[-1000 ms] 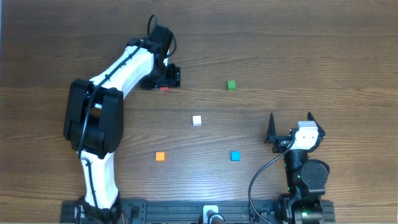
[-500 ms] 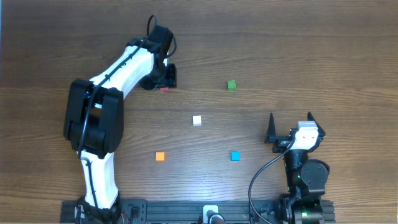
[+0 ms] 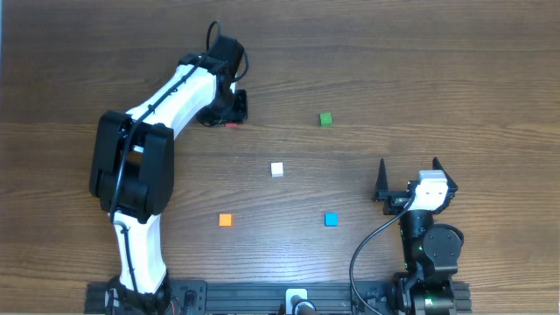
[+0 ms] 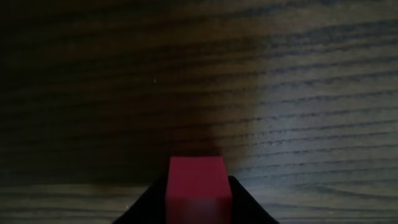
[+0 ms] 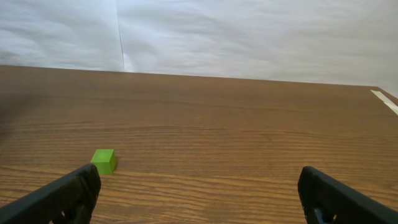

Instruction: Stack Cubes

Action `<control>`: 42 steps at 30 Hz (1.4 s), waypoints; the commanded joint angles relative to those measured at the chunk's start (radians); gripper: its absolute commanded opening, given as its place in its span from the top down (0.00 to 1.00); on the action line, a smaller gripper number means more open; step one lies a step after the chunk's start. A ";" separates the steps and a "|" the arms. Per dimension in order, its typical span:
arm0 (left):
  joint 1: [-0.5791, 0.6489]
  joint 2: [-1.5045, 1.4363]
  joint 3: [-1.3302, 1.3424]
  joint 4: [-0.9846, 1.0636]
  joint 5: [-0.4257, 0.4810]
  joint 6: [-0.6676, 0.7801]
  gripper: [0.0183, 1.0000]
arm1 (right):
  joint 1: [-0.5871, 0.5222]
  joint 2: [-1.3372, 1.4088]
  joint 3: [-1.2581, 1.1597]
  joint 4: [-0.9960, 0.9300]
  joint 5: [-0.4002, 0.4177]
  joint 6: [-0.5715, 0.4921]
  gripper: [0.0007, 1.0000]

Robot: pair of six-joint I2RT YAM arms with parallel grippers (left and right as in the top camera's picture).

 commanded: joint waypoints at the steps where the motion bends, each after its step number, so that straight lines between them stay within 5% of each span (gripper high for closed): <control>1: -0.005 0.010 0.018 -0.014 -0.011 -0.035 0.82 | -0.007 -0.008 -0.005 -0.004 -0.008 0.008 0.01; 4: -0.005 -0.008 0.018 -0.026 0.003 -0.064 0.98 | -0.007 -0.008 -0.005 -0.004 -0.008 0.008 0.01; 12: -0.105 -0.220 0.018 -0.122 0.005 -0.241 0.98 | -0.007 -0.008 -0.005 -0.004 -0.008 0.008 0.01; 25: -0.520 -0.307 -0.031 -0.149 -0.203 -0.569 0.98 | -0.007 -0.008 -0.005 -0.004 -0.008 0.008 0.01; 42: -0.468 -0.269 -0.187 -0.055 -0.135 -0.587 0.98 | -0.007 -0.008 -0.005 -0.004 -0.008 0.008 0.01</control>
